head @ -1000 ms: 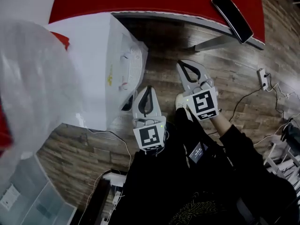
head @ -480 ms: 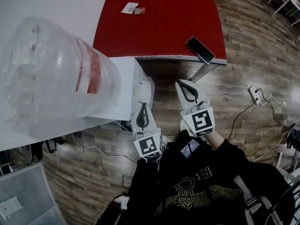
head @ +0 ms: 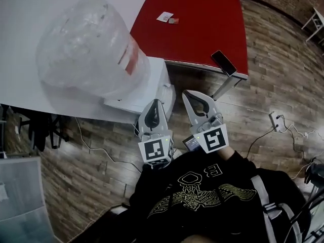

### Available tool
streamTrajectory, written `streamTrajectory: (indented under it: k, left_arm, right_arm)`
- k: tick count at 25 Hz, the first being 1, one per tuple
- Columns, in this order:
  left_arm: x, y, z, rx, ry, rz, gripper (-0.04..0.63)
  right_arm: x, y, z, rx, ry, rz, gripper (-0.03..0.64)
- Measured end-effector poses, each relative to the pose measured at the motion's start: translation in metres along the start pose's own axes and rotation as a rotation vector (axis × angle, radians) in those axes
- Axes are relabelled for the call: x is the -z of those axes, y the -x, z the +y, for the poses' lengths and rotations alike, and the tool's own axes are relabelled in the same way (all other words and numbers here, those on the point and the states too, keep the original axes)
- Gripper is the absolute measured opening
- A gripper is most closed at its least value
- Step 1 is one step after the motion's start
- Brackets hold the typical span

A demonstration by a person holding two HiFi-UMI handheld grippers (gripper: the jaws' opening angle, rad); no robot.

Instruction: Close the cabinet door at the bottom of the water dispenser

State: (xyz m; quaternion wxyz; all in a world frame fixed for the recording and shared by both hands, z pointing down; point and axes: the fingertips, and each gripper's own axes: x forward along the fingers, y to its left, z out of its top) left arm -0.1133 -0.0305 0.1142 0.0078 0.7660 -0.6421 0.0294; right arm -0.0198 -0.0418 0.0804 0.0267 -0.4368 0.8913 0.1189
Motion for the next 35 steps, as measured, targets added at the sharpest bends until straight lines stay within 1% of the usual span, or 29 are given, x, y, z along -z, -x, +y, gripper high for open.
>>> streamTrajectory:
  k: [1, 2, 4, 7, 12, 14, 17, 20, 24, 30, 35]
  left_arm:
    - [-0.008, 0.001, 0.004, -0.014, 0.003, -0.021, 0.008]
    - [-0.015, 0.002, 0.007, -0.024, -0.002, -0.043, 0.008]
    - [-0.025, 0.002, 0.009, -0.034, -0.024, -0.081, 0.008]
    - [-0.032, 0.006, 0.014, -0.049, -0.021, -0.098, 0.008]
    - [-0.03, 0.007, 0.016, -0.061, -0.009, -0.097, 0.008]
    - [-0.028, 0.007, 0.014, -0.061, -0.004, -0.095, 0.008]
    - [-0.027, 0.006, 0.012, -0.057, -0.005, -0.09, 0.008]
    - [-0.026, 0.005, 0.012, -0.057, -0.014, -0.083, 0.008]
    - [-0.024, 0.003, 0.01, -0.059, -0.019, -0.079, 0.008]
    - [-0.021, 0.004, 0.005, -0.052, -0.019, -0.07, 0.008]
    - [-0.022, 0.007, 0.002, -0.048, -0.019, -0.068, 0.008]
  right_arm:
    - [-0.001, -0.001, 0.005, -0.011, 0.021, 0.016, 0.0]
    - [0.0, -0.002, 0.006, -0.007, 0.019, 0.034, 0.0]
    - [0.0, -0.006, 0.001, 0.019, 0.007, 0.061, -0.002]
    - [-0.001, -0.011, 0.0, 0.034, 0.054, 0.096, -0.003]
    - [-0.002, -0.01, 0.001, 0.031, 0.061, 0.09, -0.003]
    - [0.0, -0.009, -0.001, 0.037, 0.07, 0.102, -0.003]
    - [0.002, -0.007, -0.005, 0.059, 0.028, 0.12, -0.003]
    - [0.0, -0.005, -0.008, 0.052, 0.022, 0.083, -0.003]
    - [0.0, -0.005, -0.011, 0.055, 0.031, 0.074, -0.003]
    - [0.006, 0.0, -0.013, 0.072, 0.008, 0.111, -0.003]
    - [0.008, 0.005, -0.017, 0.082, 0.037, 0.131, -0.003]
